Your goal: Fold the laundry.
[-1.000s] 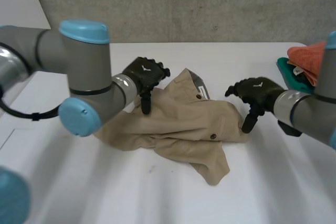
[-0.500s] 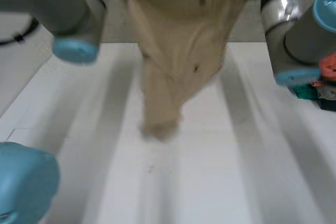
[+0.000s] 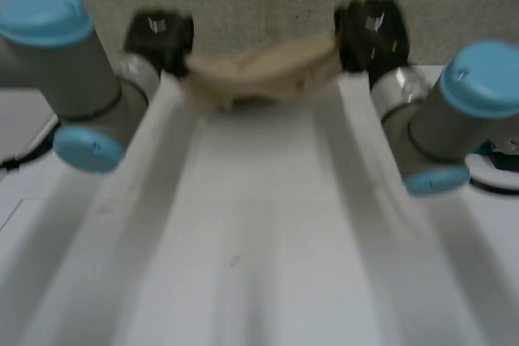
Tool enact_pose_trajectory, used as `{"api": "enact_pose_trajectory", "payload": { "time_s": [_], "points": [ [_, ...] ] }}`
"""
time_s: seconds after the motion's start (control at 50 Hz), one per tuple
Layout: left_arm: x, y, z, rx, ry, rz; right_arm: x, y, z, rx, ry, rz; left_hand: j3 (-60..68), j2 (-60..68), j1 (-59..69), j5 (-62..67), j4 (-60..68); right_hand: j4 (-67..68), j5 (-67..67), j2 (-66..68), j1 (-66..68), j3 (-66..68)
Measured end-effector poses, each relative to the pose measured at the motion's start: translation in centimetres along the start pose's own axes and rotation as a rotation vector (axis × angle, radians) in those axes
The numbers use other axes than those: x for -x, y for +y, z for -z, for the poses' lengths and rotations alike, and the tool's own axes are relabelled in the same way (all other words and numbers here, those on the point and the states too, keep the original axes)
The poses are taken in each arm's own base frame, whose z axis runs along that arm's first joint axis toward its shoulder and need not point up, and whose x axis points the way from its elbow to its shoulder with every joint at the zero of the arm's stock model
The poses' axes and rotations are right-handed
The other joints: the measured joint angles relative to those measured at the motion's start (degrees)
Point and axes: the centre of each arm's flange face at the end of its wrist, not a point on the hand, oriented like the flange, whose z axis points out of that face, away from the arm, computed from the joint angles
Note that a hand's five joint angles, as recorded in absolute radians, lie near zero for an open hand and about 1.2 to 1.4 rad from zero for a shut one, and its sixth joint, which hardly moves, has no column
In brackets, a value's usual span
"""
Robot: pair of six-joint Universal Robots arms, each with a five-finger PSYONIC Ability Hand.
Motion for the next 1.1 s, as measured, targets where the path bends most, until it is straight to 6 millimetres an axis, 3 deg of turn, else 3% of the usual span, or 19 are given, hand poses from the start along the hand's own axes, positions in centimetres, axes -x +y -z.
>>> {"api": "enact_pose_trajectory", "payload": {
  "time_s": [0.04,0.06,0.16,0.2,0.32,0.34,0.36,0.38,0.4,0.46,0.54,0.56,0.66,0.68,0.82,0.92,0.98,1.02,1.1],
  "points": [
    [0.0,0.0,0.0,0.0,0.0,0.0,0.0,0.0,0.0,0.0,0.0,0.0,0.0,0.0,0.0,0.0,0.0,0.0,0.0,0.0,0.0,0.0],
    [-1.2,3.7,1.5,0.124,0.049,-0.01,1.0,4.0,2.4,0.142,-0.061,0.024,-9.1,-9.3,-7.8,-7.1,-9.3,0.0,0.0,0.0,0.0,0.0],
    [-2.4,6.7,3.4,0.235,0.109,-0.035,1.7,6.9,4.7,0.26,-0.114,0.064,-19.5,-19.8,-19.2,-17.7,-19.8,0.0,0.0,0.0,0.0,0.0],
    [-3.2,8.2,5.2,0.308,0.162,-0.075,2.0,8.9,7.2,0.38,-0.179,0.126,-29.2,-29.5,-28.6,-27.9,-29.7,0.0,0.0,0.0,0.1,0.0],
    [-3.3,8.3,5.8,0.327,0.18,-0.096,2.0,9.1,8.0,0.417,-0.202,0.148,-29.2,-29.5,-28.6,-27.9,-29.7,0.0,0.0,0.0,0.1,0.0],
    [-3.3,7.9,6.9,0.348,0.205,-0.141,2.0,9.0,8.6,0.447,-0.221,0.163,-29.2,-29.5,-28.6,-27.9,-29.7,-15.6,-15.1,-15.4,-12.4,-15.8],
    [-3.3,7.9,6.9,0.348,0.205,-0.141,2.0,9.0,8.6,0.447,-0.221,0.163,-29.2,-29.5,-28.6,-27.9,-29.7,-15.6,-15.1,-15.4,-12.4,-15.8],
    [-3.1,7.2,7.7,0.355,0.216,-0.174,1.5,7.8,9.5,0.5,-0.249,0.175,-53.2,-53.5,-50.9,-52.4,-53.9,-25.9,-25.7,-25.2,-21.6,-25.3],
    [-2.9,6.9,7.8,0.355,0.215,-0.181,1.4,7.4,9.6,0.509,-0.251,0.172,-53.2,-53.6,-50.9,-52.4,-53.9,-42.5,-43.2,-40.9,-37.0,-40.9],
    [-2.0,6.1,8.1,0.358,0.199,-0.185,0.7,6.0,9.7,0.542,-0.249,0.141,-53.2,-53.6,-50.9,-52.4,-53.9,-50.1,-50.8,-48.0,-44.8,-49.0],
    [-1.4,5.7,8.3,0.36,0.185,-0.182,0.5,5.6,9.8,0.552,-0.248,0.131,-53.2,-53.6,-50.9,-52.4,-53.9,-51.1,-52.0,-48.8,-45.5,-50.5],
    [0.0,5.3,8.6,0.368,0.148,-0.159,-0.1,3.9,10.5,0.629,-0.264,0.05,-53.1,-53.5,-50.8,-52.1,-53.7,-51.1,-52.0,-48.8,-45.4,-50.7],
    [0.4,5.3,8.6,0.373,0.138,-0.15,-0.1,3.8,10.6,0.641,-0.268,0.039,-53.1,-53.5,-50.8,-52.1,-53.7,-51.1,-52.0,-48.8,-45.4,-50.7],
    [1.2,5.6,8.6,0.389,0.118,-0.128,0.0,3.6,11.0,0.669,-0.281,0.015,-49.9,-49.8,-47.3,-47.7,-49.8,-51.0,-51.2,-48.7,-45.4,-50.5],
    [2.6,8.2,8.8,0.491,0.116,-0.058,1.1,4.8,11.9,0.703,-0.322,-0.014,-44.0,-44.0,-41.6,-41.8,-43.9,-48.8,-47.5,-48.3,-44.2,-47.8],
    [2.1,9.8,9.4,0.552,0.165,-0.029,2.9,7.4,11.7,0.642,-0.338,0.016,-43.5,-43.5,-41.1,-41.4,-43.4,-41.3,-40.7,-40.7,-36.5,-40.9],
    [2.1,9.8,9.4,0.552,0.165,-0.029,2.9,7.4,11.7,0.642,-0.338,0.016,-43.5,-43.5,-41.1,-41.4,-43.4,-41.3,-40.7,-40.7,-36.5,-40.9],
    [1.2,10.9,9.7,0.566,0.202,-0.034,3.9,9.0,11.3,0.592,-0.349,0.052,-43.4,-43.6,-41.2,-41.6,-43.5,-35.9,-35.5,-34.5,-31.0,-35.3],
    [0.9,11.1,9.6,0.564,0.204,-0.041,4.0,9.2,11.2,0.584,-0.35,0.058,-43.4,-43.6,-41.2,-41.6,-43.5,-34.1,-33.5,-32.7,-29.2,-33.4]
  ]
}}
